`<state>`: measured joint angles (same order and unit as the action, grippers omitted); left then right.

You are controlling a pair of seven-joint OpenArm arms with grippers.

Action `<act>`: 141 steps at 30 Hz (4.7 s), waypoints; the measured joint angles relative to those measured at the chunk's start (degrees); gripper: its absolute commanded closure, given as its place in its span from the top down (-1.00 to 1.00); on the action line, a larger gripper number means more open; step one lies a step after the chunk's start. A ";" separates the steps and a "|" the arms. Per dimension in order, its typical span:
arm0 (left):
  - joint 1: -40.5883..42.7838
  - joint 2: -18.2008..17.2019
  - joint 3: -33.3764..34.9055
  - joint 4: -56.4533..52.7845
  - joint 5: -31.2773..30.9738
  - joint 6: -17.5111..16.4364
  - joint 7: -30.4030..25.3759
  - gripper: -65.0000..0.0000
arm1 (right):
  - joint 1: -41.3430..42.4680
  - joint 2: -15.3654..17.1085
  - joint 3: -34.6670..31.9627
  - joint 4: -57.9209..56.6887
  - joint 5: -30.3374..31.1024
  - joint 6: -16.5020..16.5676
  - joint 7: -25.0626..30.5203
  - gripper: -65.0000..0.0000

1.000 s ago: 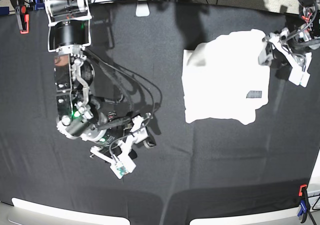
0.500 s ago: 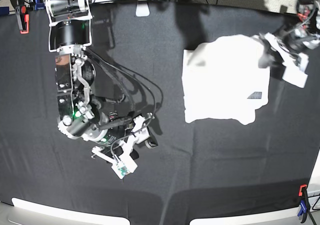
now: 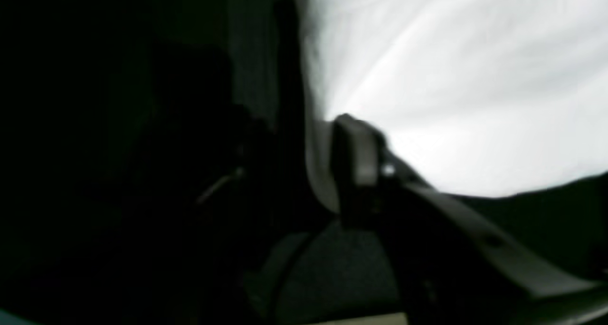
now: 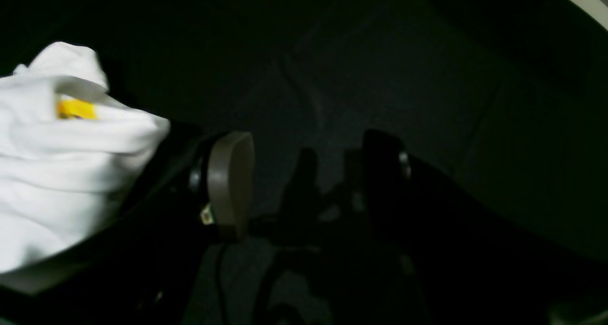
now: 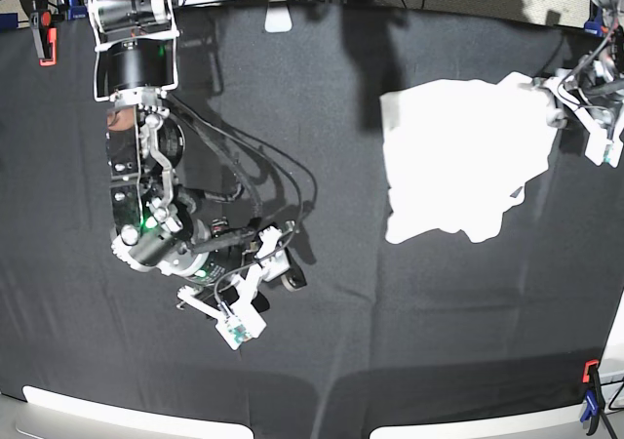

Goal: Layout the t-shirt on the table in an organized manner, then fold the t-shirt properly
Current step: 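Pull the folded bundle with the left gripper and square its edges, then grasp the folded shirt with both grippers, fold it once more and flatten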

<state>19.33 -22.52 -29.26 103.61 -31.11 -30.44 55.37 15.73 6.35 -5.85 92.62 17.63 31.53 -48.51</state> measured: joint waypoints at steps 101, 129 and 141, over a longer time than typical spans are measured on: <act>-1.73 -4.59 14.49 -3.58 -11.58 1.03 1.64 -1.00 | 12.90 -14.73 -15.74 -33.18 -9.88 0.04 11.37 -1.00; -12.59 0.63 14.45 -27.78 20.76 8.92 -28.28 -1.00 | -1.14 -9.75 -22.43 -16.79 -10.60 7.26 9.20 -1.00; -17.14 0.74 14.62 -29.70 20.46 5.55 -34.38 -1.00 | -14.32 -7.19 -33.22 -4.96 -14.23 7.19 8.37 -1.00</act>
<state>2.20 -21.78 -14.63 73.91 -10.66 -24.88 20.99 1.41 -0.84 -39.07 87.66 3.40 38.72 -40.14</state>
